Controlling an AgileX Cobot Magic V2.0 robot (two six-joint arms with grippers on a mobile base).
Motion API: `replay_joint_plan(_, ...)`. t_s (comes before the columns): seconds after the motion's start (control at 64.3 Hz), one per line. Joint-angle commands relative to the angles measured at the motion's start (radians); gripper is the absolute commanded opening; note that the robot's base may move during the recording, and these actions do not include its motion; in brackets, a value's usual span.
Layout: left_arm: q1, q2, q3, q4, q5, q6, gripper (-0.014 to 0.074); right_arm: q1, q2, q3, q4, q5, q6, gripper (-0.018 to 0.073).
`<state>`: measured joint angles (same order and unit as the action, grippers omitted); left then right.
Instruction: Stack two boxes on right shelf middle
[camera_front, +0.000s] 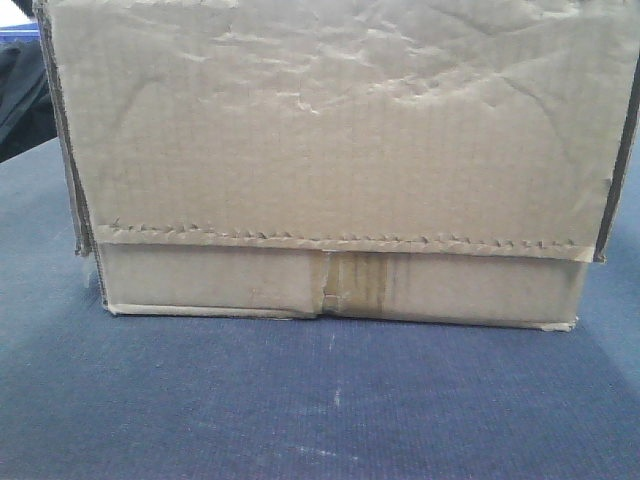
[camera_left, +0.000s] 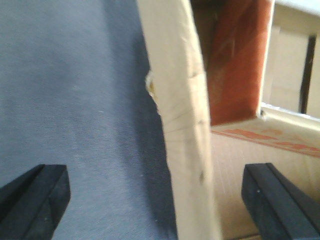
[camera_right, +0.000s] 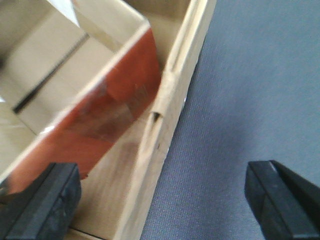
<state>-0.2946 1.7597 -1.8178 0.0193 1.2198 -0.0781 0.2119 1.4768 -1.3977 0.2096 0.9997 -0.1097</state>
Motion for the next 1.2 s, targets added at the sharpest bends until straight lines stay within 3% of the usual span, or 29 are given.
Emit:
replay_joint_plan(0.0,-0.021,0.026,-0.001,-0.013,-0.013,0.005,0.0601,0.002,0.039,-0.008,0.003,-0.003,-0.004,0.057)
replay_joint_plan(0.218,-0.029,0.072,-0.001,-0.009,-0.013,0.005,0.0597,0.002,0.104,-0.008,0.003,-0.003,-0.004,0.0568)
replay_joint_plan(0.311,-0.029,0.076,-0.001,-0.005,-0.013,0.005,0.0522,0.002,0.116,-0.008,0.003,-0.005,-0.004,0.0475)
replay_joint_plan(0.357,-0.029,0.076,-0.001,-0.005,-0.013,0.005,0.0445,0.002,0.119,-0.008,0.003,-0.005,-0.004,0.0388)
replay_joint_plan(0.435,-0.029,0.076,-0.001,-0.005,-0.013,0.005,0.0241,0.002,0.119,-0.008,0.003,-0.011,-0.004,0.0168)
replay_joint_plan(0.528,-0.029,0.076,-0.001,-0.005,-0.013,0.005,-0.0098,0.002,0.119,-0.008,-0.001,-0.011,-0.004,-0.0152)
replay_joint_plan(0.544,-0.029,0.076,-0.001,-0.005,-0.013,0.005,-0.0109,0.002,0.119,-0.008,-0.004,-0.011,-0.004,-0.0167)
replay_joint_plan(0.839,-0.029,0.039,-0.001,-0.007,-0.003,-0.001,-0.0111,0.002,0.091,-0.008,-0.008,-0.014,0.002,-0.0151)
replay_joint_plan(1.181,-0.029,-0.175,-0.001,-0.007,-0.015,-0.005,-0.0111,0.002,-0.083,-0.01,-0.008,-0.066,0.002,-0.0151)
